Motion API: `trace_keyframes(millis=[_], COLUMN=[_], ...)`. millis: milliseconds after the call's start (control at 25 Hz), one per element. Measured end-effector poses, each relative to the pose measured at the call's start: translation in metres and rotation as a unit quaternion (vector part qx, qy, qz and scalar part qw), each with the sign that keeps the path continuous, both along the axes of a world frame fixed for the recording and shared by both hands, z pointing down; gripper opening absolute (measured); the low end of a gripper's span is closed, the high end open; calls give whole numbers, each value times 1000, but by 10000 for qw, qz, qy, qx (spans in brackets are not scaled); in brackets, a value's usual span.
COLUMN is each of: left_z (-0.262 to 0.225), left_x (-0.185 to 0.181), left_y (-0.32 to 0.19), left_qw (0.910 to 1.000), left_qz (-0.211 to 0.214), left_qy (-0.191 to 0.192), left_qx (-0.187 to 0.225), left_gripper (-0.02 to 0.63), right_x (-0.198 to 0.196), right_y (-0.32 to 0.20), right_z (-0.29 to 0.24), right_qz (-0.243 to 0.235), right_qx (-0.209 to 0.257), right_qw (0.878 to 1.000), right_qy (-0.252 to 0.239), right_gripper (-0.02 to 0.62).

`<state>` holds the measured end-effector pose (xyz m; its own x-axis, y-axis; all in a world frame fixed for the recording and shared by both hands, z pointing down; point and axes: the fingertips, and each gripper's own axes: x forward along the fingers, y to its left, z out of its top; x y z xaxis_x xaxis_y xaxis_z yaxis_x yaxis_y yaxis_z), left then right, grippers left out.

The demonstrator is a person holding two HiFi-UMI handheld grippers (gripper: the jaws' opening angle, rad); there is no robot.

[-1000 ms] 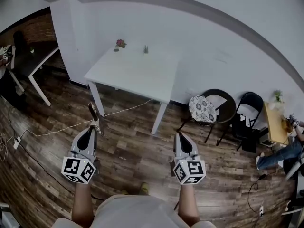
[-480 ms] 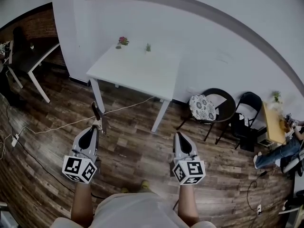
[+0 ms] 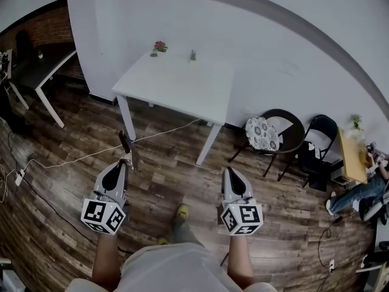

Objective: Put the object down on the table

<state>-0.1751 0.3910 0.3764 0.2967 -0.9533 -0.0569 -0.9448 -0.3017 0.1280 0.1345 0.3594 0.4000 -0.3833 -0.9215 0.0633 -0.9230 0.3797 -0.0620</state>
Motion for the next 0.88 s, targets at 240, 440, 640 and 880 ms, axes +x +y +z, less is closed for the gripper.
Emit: trace_keyframes(millis=[240, 440, 640, 880], left_z=[5, 10, 12, 8], left_x=[-2, -4, 0, 11], left_y=[-27, -66, -116, -179], left_qw=[9999, 9999, 9997, 9996], left_qz=[-26, -67, -102, -166], left_qy=[-61, -90, -105, -138], left_qx=[-87, -121, -173, -203], left_gripper=[11, 11, 11, 11], right_x=[-3, 0, 6, 16], right_y=[-34, -74, -124, -190], right_z=[6, 13, 19, 18], right_qz=[-21, 3, 0, -101], right_qx=[-21, -53, -129, -174], right_qw=[10000, 9999, 9998, 9996], right_qy=[-63, -87, -117, -186], right_gripper=[3, 3, 3, 3])
